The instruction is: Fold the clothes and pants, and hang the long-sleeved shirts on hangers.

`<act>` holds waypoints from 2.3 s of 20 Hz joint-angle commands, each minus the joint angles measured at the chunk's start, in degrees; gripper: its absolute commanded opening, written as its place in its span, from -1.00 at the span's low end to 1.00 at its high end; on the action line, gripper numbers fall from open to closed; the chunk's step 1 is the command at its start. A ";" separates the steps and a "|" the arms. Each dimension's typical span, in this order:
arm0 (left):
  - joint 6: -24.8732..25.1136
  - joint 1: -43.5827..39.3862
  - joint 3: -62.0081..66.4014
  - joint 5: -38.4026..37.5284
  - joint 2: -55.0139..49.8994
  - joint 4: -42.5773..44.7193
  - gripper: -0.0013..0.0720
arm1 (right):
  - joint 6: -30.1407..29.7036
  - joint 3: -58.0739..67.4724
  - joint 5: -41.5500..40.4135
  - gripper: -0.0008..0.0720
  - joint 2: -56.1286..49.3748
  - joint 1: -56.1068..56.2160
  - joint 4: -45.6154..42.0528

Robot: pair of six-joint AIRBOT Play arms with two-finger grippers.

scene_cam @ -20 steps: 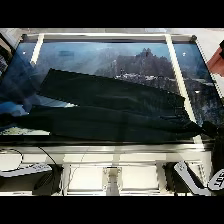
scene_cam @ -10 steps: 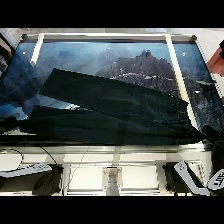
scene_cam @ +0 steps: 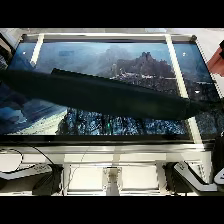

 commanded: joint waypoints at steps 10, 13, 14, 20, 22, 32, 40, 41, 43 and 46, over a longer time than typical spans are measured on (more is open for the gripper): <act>-18.84 -17.40 3.91 21.59 -9.73 15.63 -0.91 | 5.90 3.34 -16.55 -0.93 -13.38 13.27 0.83; -26.84 -16.24 5.90 18.34 -9.70 24.90 -0.91 | 5.95 6.21 -10.05 -0.93 -12.96 11.96 -3.21; -28.06 -16.13 6.67 16.33 -9.64 28.70 -0.91 | 5.97 6.29 -9.22 -0.93 -12.09 11.89 -4.46; -30.21 -13.99 7.04 8.26 -7.21 44.26 -0.91 | 8.70 3.65 -5.57 -0.94 -1.81 8.94 -20.44; -30.71 -12.00 7.04 6.49 -6.75 44.50 -0.91 | 7.32 2.67 -2.36 -0.94 0.28 5.18 -20.85; -32.02 -13.53 7.04 10.36 -6.99 44.50 -0.91 | 4.92 -4.39 -7.21 -0.94 -0.94 2.25 -15.85; -42.36 -21.40 7.04 20.06 -15.91 44.44 -0.91 | 17.22 -4.39 -31.54 -0.93 -13.16 16.46 -12.76; -43.10 -22.53 7.04 21.49 -17.14 44.26 -0.91 | 19.45 -4.39 -34.93 -0.94 -14.78 18.29 -12.79; -43.06 -25.03 7.04 24.30 -19.06 44.35 -0.91 | 22.99 -4.39 -41.22 -0.94 -18.08 21.75 -12.74; -43.10 -28.04 7.04 32.24 -20.35 44.30 -0.91 | 27.56 -4.37 -49.29 -0.94 -21.92 25.27 -12.72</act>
